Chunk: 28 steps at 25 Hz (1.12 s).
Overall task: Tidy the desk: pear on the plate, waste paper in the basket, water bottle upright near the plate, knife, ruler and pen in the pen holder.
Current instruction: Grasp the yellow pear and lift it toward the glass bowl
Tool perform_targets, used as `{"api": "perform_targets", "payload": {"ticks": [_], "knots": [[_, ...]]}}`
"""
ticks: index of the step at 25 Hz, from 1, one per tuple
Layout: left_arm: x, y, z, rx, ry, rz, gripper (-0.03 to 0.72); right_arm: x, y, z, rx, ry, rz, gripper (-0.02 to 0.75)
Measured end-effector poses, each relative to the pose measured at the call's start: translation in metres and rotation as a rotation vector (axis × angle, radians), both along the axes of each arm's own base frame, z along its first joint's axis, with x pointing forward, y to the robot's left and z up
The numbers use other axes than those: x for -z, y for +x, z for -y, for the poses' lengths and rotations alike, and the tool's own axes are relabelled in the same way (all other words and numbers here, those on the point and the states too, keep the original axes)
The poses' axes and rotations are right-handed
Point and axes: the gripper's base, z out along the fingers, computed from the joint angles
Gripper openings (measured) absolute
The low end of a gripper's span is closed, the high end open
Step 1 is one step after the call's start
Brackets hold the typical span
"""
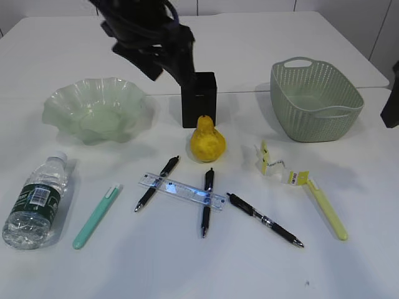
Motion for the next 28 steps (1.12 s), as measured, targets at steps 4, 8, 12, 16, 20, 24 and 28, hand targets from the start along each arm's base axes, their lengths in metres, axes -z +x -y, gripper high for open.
{"api": "perform_targets", "payload": {"ticks": [4,8,12,16,20,24,28], "knots": [[0.036,0.019,0.026,0.019,0.020,-0.043,0.565,0.004,0.003,0.000,0.023,0.012,-0.017,0.568],[0.068,0.037,0.036,0.016,0.041,-0.072,0.590,0.004,0.003,-0.001,0.032,0.019,-0.018,0.568],[0.083,0.051,0.044,0.004,0.029,-0.046,0.594,0.004,0.003,-0.002,0.034,0.029,-0.018,0.568],[0.093,0.060,0.049,-0.013,0.009,-0.019,0.594,0.004,0.003,-0.002,0.034,0.037,-0.018,0.568],[0.098,0.067,0.051,-0.027,-0.008,0.027,0.593,0.004,0.003,-0.002,0.035,0.039,-0.018,0.568],[0.097,0.071,0.052,-0.035,-0.017,0.071,0.593,0.004,0.003,-0.002,0.035,0.039,-0.018,0.568],[0.108,0.074,0.054,-0.038,-0.013,0.068,0.593,0.004,0.003,-0.002,0.037,0.040,-0.018,0.568]]}}
